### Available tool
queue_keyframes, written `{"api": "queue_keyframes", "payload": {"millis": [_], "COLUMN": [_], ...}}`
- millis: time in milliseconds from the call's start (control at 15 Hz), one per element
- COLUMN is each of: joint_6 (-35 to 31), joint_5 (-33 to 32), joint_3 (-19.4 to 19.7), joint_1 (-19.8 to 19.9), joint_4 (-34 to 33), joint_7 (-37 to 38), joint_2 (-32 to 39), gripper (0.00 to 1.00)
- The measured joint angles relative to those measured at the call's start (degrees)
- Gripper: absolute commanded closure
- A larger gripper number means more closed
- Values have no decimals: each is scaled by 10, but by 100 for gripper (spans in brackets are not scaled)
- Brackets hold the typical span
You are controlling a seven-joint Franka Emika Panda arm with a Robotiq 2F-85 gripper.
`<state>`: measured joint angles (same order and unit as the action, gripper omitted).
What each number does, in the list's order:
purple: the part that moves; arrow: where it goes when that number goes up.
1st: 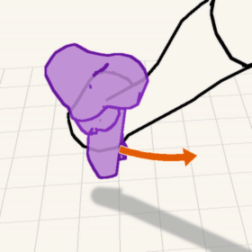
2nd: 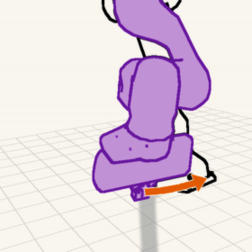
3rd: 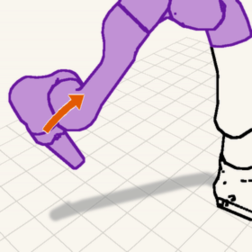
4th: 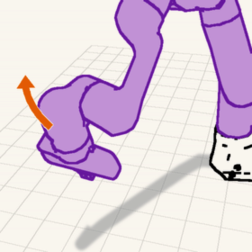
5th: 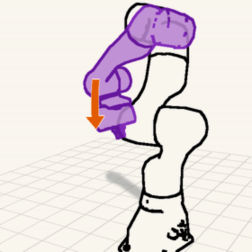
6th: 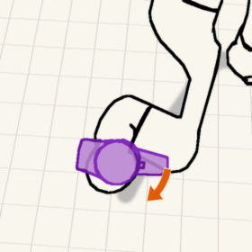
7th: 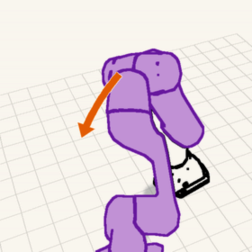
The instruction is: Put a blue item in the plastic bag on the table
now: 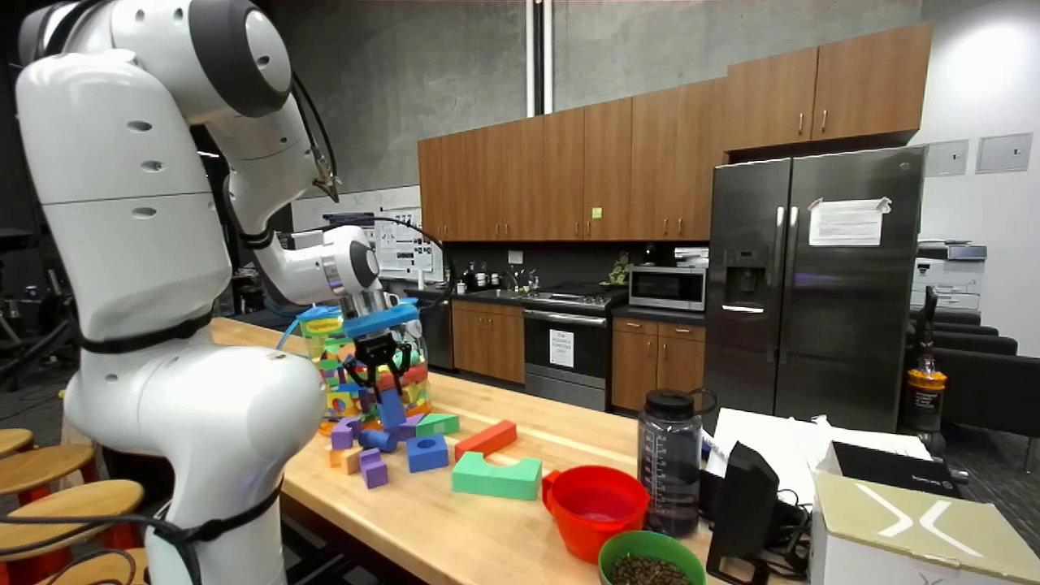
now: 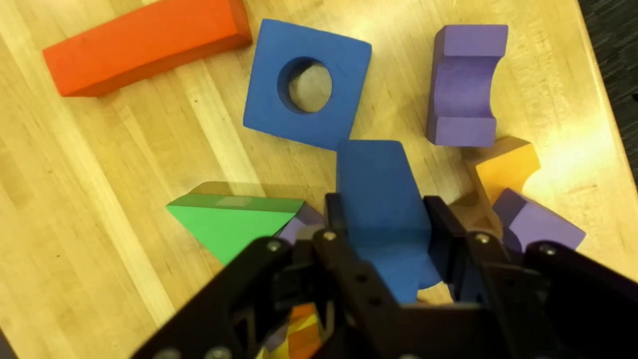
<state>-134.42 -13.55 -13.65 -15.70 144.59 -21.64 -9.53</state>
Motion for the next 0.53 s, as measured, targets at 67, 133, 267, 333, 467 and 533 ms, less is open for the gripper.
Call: {"api": "queue_keyframes", "payload": {"millis": [67,133,267,333,467,533], "joint_6": [-7,-12,-20,-23,-28,-29], "joint_5": [-6,-11,-20,-22,-23,-23], "joint_3": [0,0,0,0,0,0], "joint_1": [0,1,1,1,2,3], "joint_4": [0,0,0,0,0,0], "joint_7": [2,5,9,10,10,10], "joint_2": [3,6,11,13,16,17], "gripper": [52,32,22,16,3,1]}}
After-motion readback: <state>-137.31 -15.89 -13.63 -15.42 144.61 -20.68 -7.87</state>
